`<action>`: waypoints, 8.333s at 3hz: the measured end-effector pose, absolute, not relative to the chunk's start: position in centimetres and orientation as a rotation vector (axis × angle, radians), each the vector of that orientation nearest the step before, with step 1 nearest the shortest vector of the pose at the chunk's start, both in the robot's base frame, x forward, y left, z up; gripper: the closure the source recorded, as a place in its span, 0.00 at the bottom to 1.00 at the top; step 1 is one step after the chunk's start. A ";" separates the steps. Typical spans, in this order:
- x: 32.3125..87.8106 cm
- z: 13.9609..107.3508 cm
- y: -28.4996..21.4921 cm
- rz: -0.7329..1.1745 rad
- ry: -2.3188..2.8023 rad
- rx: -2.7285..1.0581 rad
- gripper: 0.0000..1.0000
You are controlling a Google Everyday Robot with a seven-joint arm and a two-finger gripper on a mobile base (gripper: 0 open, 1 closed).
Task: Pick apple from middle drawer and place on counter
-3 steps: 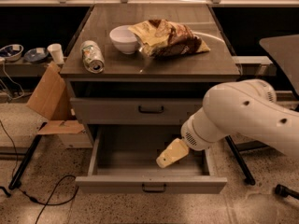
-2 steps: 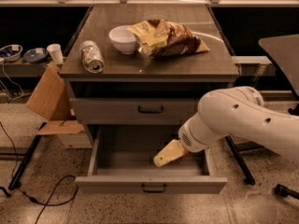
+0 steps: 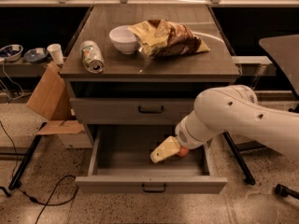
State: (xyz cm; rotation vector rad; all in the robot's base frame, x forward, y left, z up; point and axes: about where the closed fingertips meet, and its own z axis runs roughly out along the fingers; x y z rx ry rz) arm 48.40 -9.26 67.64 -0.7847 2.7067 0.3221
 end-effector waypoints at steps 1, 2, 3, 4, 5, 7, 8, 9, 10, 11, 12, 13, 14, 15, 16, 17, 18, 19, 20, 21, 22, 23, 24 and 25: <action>50.2 66.6 -8.7 0.354 2.695 -0.723 0.00; 52.0 65.1 -8.1 0.376 2.691 -0.669 0.00; 54.0 62.9 -6.7 0.421 2.687 -0.608 0.00; 56.2 60.1 -5.6 0.473 2.693 -0.531 0.00; 58.1 57.1 -4.9 0.501 2.720 -0.456 0.00; 60.1 51.6 -5.8 0.535 2.784 -0.297 0.00; 59.9 49.3 -6.7 0.549 2.795 -0.232 0.00; 60.0 46.8 -8.1 0.567 2.775 -0.150 0.00; 60.0 46.8 -8.1 0.567 2.775 -0.150 0.00; 60.3 46.3 -7.8 0.543 2.768 -0.133 0.00; 60.6 45.8 -7.9 0.510 2.741 -0.117 0.00; 60.9 45.2 -8.4 0.488 2.718 -0.095 0.00; 61.5 44.0 -9.3 0.459 2.703 -0.072 0.00; 61.9 43.2 -9.9 0.454 2.701 -0.059 0.00; 62.5 42.1 -10.1 0.473 2.705 -0.053 0.00; 63.6 41.2 -10.0 0.495 2.704 -0.055 0.00; 64.8 40.4 -10.0 0.506 2.696 -0.050 0.00; 65.8 39.9 -10.2 0.486 2.690 -0.033 0.00; 66.5 39.5 -10.4 0.456 2.685 -0.007 0.00; 67.1 39.0 -10.3 0.417 2.688 0.020 0.00; 67.5 38.2 -10.0 0.379 2.699 0.043 0.00; 67.8 37.3 -9.3 0.350 2.717 0.044 0.17; 67.9 36.9 -9.1 0.332 2.725 0.054 0.40; 67.8 37.0 -9.3 0.316 2.719 0.076 0.63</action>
Offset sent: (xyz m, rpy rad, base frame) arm 0.0601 0.0190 -0.0443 0.0899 -0.0178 -0.1180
